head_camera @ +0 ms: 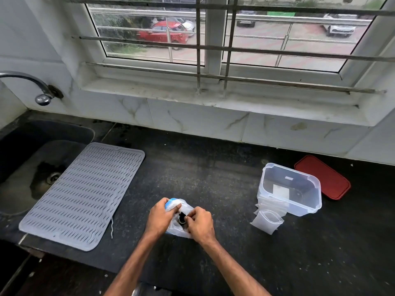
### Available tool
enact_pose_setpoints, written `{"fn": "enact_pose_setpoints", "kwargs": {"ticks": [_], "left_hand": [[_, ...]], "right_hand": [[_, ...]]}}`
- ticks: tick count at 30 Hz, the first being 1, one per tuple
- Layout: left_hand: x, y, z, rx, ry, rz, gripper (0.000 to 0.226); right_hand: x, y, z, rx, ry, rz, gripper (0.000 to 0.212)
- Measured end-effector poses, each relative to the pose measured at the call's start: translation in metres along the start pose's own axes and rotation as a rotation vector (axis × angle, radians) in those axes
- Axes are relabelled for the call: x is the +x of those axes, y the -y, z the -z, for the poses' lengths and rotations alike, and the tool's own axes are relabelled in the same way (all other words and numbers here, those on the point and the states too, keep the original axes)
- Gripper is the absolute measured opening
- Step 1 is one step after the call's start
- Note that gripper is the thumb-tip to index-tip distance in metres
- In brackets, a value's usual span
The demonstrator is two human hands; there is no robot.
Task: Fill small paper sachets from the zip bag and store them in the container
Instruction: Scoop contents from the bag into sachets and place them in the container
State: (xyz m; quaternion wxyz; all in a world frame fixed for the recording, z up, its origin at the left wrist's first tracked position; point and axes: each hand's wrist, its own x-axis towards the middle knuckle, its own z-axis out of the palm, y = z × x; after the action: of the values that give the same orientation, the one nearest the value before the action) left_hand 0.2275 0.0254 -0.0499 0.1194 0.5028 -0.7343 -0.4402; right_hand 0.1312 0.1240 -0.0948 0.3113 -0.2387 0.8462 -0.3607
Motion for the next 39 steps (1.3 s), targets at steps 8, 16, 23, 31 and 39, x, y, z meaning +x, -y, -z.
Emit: {"fn": "enact_pose_setpoints", "kwargs": {"ticks": [8,16,23,31,39], "left_hand": [[0.005,-0.004,-0.001,-0.018,-0.022,-0.045,0.019],[0.008,-0.004,-0.005,0.037,0.041,0.019,0.039],[0.009,0.001,-0.005,-0.141,0.049,0.093,0.051],[0.002,0.003,0.006,-0.4,0.147,0.086,0.044],[-0.004,0.011,-0.005,-0.125,-0.186,0.006,0.027]], "right_hand": [[0.002,0.004,0.001,0.031,0.008,-0.025,0.005],[0.002,0.007,0.0,0.01,0.019,-0.02,0.007],[0.0,0.008,0.004,-0.011,0.023,-0.016,0.005],[-0.004,0.009,0.008,0.063,0.057,-0.055,0.005],[0.0,0.017,0.037,0.256,0.168,-0.031,0.01]]}}
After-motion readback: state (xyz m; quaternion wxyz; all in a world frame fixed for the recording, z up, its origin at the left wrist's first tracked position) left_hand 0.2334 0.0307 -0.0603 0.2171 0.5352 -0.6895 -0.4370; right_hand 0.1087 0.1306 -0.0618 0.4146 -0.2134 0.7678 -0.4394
